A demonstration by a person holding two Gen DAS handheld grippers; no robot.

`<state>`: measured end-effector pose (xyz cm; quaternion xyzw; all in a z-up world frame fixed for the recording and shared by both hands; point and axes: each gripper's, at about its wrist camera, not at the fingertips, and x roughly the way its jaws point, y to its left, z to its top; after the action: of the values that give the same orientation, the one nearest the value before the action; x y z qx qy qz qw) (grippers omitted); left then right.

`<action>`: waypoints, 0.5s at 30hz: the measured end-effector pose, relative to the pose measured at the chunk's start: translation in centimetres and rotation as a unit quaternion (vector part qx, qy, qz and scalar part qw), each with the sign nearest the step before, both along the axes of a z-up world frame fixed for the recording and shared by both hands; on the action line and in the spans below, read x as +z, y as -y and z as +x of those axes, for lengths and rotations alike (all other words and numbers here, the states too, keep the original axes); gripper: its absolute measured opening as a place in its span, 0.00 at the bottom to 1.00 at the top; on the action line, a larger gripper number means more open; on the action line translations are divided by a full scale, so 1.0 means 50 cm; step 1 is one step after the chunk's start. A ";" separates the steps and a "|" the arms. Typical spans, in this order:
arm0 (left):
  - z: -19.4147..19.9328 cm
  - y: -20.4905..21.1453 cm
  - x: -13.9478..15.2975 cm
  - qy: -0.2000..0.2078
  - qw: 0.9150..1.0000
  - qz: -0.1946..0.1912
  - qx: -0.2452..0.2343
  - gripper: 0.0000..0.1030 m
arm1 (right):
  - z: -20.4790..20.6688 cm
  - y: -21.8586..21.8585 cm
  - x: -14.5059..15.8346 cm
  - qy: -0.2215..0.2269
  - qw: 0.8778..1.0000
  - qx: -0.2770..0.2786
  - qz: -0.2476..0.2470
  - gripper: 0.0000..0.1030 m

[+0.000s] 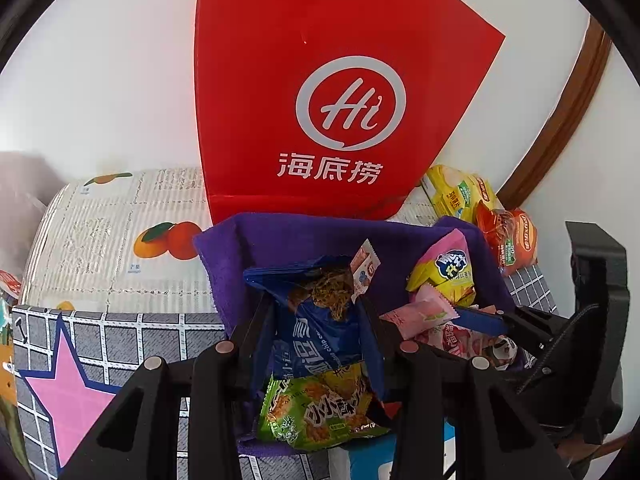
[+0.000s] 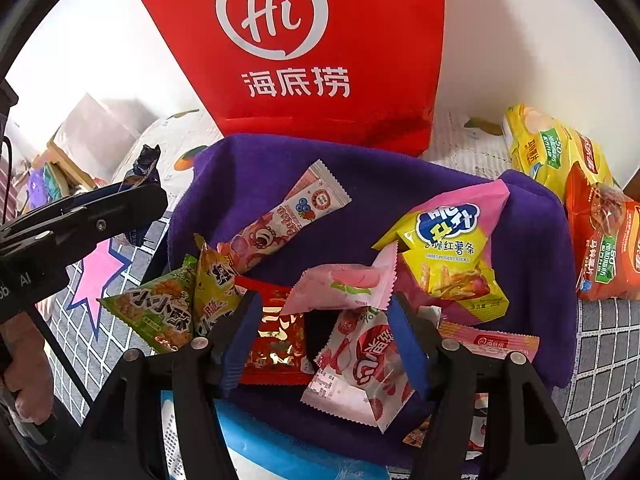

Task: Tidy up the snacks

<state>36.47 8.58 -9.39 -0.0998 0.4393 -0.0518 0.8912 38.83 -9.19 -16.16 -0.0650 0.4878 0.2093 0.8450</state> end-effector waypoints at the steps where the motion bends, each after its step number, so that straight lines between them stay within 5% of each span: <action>1: 0.000 0.000 0.000 0.000 1.000 0.000 0.000 0.37 | -0.001 0.002 0.004 0.002 1.000 -0.001 0.001 0.62; 15: 0.000 0.010 -0.003 -0.002 1.000 0.002 -0.007 0.37 | -0.017 0.057 0.087 0.054 0.997 -0.035 0.033 0.65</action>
<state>36.49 8.07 -9.53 -0.0956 0.4417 -0.0571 0.8902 37.95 -12.04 -11.80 -0.0310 0.4362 0.1923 0.8785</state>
